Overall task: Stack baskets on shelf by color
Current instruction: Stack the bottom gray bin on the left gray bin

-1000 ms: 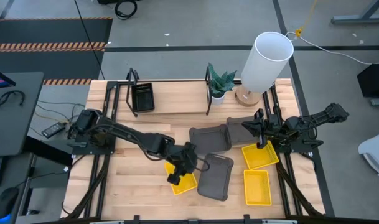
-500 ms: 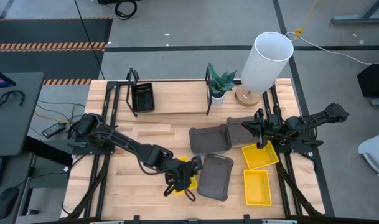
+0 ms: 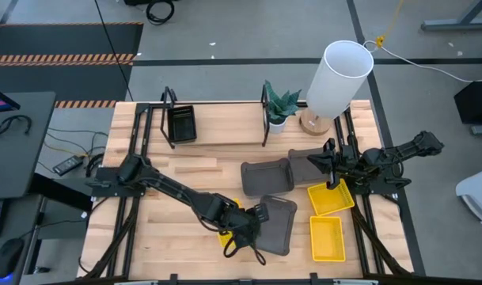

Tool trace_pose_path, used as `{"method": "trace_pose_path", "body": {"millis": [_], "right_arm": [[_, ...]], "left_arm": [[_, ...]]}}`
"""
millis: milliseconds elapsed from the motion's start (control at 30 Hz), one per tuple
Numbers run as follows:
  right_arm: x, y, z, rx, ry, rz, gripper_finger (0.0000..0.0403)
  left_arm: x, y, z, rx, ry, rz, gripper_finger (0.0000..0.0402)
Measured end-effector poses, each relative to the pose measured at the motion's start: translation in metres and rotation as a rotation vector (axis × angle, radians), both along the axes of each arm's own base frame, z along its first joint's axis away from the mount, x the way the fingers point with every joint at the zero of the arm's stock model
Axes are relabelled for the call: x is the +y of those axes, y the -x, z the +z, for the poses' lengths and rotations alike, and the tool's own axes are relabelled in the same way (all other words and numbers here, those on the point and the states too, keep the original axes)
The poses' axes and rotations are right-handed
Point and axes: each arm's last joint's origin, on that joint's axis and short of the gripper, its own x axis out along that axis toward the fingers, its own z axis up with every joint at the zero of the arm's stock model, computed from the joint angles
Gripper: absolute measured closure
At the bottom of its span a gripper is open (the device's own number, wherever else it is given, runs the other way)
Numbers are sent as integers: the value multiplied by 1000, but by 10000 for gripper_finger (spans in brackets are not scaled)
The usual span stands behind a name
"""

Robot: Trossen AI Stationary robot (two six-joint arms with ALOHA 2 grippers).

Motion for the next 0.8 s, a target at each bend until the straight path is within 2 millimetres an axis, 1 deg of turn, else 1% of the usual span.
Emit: {"method": "trace_pose_path", "body": {"millis": [100,300,467,567,800], "right_arm": [[0,0,0,-1,-1,0,391],[0,0,0,-1,-1,0,391],[0,0,0,-1,-1,0,391],[0,0,0,-1,-1,0,391],[0,0,0,-1,0,0,391]], "left_arm": [[2,-1,-2,20,-37,-32,276],[3,2,-14,70,-199,-259,276],[6,4,-25,93,-277,-370,271],[5,1,-30,48,-282,-385,256],[6,-1,-29,29,-296,-411,213]]}}
